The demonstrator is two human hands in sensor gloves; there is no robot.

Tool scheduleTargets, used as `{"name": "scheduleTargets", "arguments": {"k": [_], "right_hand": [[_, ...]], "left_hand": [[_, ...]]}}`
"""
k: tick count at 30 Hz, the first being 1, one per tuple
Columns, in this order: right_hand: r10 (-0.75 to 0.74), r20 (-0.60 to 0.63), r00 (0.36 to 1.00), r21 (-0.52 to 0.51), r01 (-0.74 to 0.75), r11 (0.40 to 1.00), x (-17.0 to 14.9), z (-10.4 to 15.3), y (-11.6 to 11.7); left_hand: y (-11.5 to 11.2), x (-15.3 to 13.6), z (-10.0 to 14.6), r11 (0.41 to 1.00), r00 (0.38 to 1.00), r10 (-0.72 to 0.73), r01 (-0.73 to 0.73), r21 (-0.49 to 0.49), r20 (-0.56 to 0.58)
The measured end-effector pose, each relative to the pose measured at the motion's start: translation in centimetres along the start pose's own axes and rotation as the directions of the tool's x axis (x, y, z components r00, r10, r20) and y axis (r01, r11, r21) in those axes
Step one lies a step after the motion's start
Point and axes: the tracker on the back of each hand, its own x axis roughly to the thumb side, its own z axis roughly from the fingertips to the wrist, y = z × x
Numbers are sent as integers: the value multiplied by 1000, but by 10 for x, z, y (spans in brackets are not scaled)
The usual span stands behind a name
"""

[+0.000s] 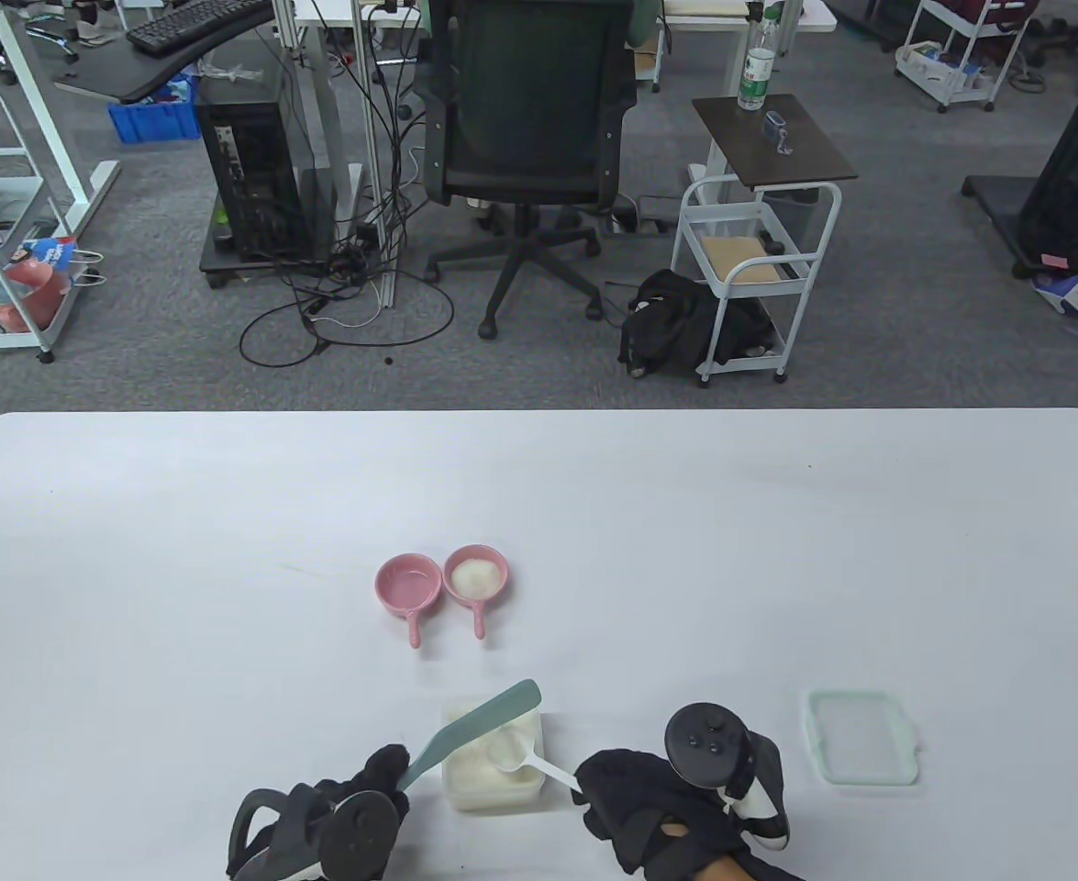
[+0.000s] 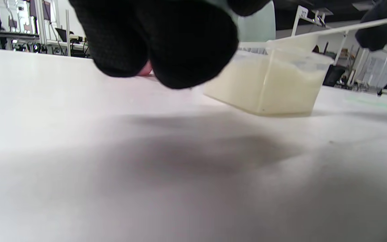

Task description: Scoop white sugar with coffee spoon and level it off using dessert spatula

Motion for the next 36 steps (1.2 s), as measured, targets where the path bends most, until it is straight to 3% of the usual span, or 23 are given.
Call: {"name": "scheduleTargets", "arguments": {"k": [10, 14, 17, 22, 27, 36], "right_hand": [[17, 38, 999, -47, -16, 999, 11, 1, -3], [7, 71, 997, -88, -1, 996, 28, -8, -13], [14, 96, 995, -100, -4, 995, 47, -25, -19], [71, 95, 993, -144, -57, 988, 78, -60, -16], [135, 24, 991, -200, -127, 972, 99, -106, -7], [241, -94, 966, -255, -257, 932, 114, -154, 20]], "left_hand": [[25, -25, 8, 974, 979, 184, -170, 149, -84], [30, -41, 11, 917, 910, 372, -330, 221, -184], [30, -50, 11, 890, 869, 438, -383, 247, -232], [30, -57, 12, 905, 873, 403, -336, 262, -273], [32, -62, 14, 886, 852, 439, -358, 293, -285], [35, -76, 18, 871, 826, 473, -386, 304, -306]]}}
